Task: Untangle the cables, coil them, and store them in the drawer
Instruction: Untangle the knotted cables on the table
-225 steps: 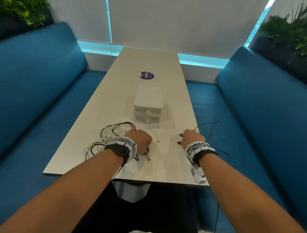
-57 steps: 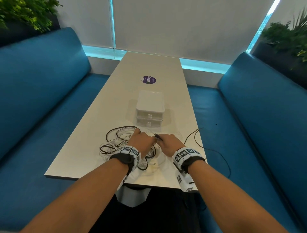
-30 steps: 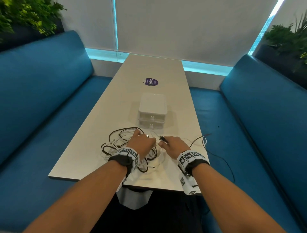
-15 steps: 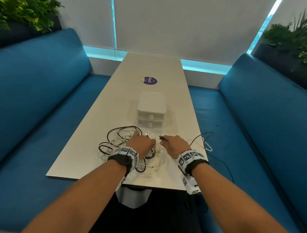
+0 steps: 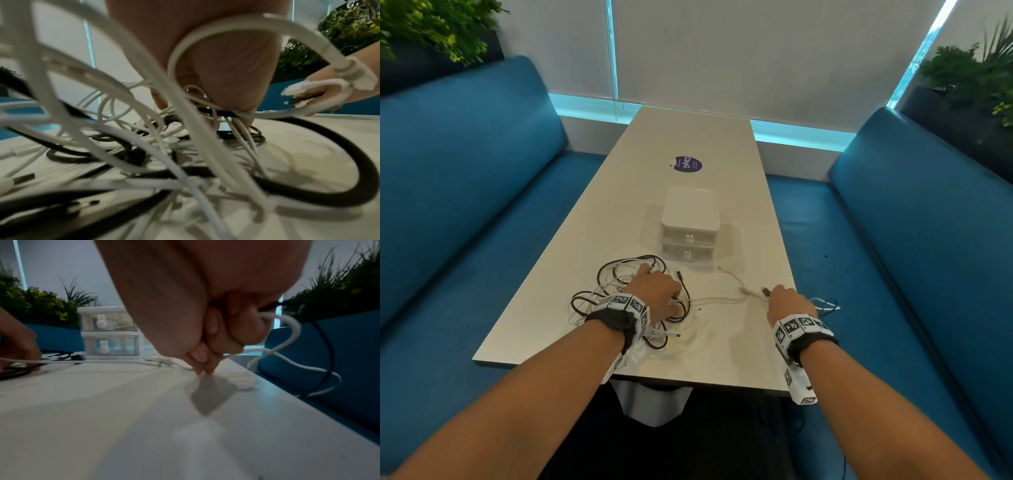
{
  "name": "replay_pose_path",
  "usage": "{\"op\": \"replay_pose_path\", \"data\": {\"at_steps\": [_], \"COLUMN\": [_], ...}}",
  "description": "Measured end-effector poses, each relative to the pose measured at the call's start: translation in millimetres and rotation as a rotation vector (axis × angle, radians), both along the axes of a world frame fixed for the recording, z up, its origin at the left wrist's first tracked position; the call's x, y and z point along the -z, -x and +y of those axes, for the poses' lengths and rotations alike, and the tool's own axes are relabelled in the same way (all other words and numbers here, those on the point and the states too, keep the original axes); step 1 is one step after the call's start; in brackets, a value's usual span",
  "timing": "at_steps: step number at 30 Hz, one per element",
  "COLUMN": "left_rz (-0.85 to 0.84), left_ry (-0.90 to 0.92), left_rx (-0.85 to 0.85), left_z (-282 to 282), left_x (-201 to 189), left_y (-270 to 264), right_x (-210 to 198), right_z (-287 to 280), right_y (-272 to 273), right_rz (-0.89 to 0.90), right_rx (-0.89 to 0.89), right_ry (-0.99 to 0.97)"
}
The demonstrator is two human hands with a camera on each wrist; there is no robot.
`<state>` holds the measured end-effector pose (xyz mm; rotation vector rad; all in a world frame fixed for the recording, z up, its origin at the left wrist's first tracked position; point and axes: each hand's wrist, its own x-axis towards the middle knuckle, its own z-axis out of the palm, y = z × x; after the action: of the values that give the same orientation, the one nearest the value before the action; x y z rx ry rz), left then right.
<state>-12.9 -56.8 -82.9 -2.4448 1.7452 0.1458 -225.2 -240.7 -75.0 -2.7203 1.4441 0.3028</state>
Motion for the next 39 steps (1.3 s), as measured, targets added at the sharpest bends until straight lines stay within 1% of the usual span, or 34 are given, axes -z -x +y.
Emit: {"op": "replay_pose_path", "data": {"at_steps": [3,7,10,13,16,19,21,24,27,30,31,34,36,37,39], "left_rz": [-0.003,-0.006,-0.03,-0.005,0.04,0.106,0.16,0.256,0.306,0.355,0.349,0.185,0.12,0.12,0.178], "left_ry": [0.001,-0.031,-0.063,-0.064,0.005,0.045,0.069,0.109,0.104,0.115,0.109,0.078,0.08,0.069,0.023], "left_rx": [-0.003,-0.025,-0.019,-0.028,-0.052,-0.062,-0.057,-0.075,-0.103,-0.048,-0.029,0.034,0.062,0.075,0.095], "left_z": [1.7,3.7,0.6,-6.1,-19.2,-34.7,-42.4,-50.1,-53.6,-54.9,-55.2,-55.0,-52.8,-51.0,-46.4], "left_x": [-1.6,-4.3,-7.7,-11.2,-15.6,-19.0,-18.0,-14.8,-7.9,-2.2,-2.3,-8.9,-13.8,-14.4,-14.9], "left_y": [-1.9,-6.4,-3.7,2.4,12.0,22.2,28.4,40.8,49.6,52.0,52.2,56.9,60.0,60.1,58.6], "right_x": [-4.9,-2.2,0.6,2.2,4.5,3.8,4.6,7.7,10.6,11.7,11.7,10.8,10.7,10.9,9.5], "right_z": [-2.9,2.0,5.2,7.5,11.6,15.5,16.6,18.4,20.9,22.9,23.1,23.7,23.4,22.7,20.1], "right_y": [3.2,-1.5,-10.9,-20.3,-25.7,-28.9,-32.1,-38.4,-42.4,-43.7,-44.1,-46.4,-46.3,-45.8,-44.0], "right_rz": [-0.012,-0.144,-0.248,-0.243,-0.233,-0.28,-0.297,-0.278,-0.292,-0.346,-0.366,-0.415,-0.433,-0.456,-0.522], "right_rx": [0.086,0.103,0.082,0.005,-0.109,-0.135,-0.135,-0.116,-0.075,-0.036,-0.025,0.009,0.031,0.061,0.129], "right_ry": [-0.001,-0.025,-0.102,-0.186,-0.232,-0.26,-0.274,-0.311,-0.334,-0.371,-0.383,-0.429,-0.476,-0.504,-0.569]}}
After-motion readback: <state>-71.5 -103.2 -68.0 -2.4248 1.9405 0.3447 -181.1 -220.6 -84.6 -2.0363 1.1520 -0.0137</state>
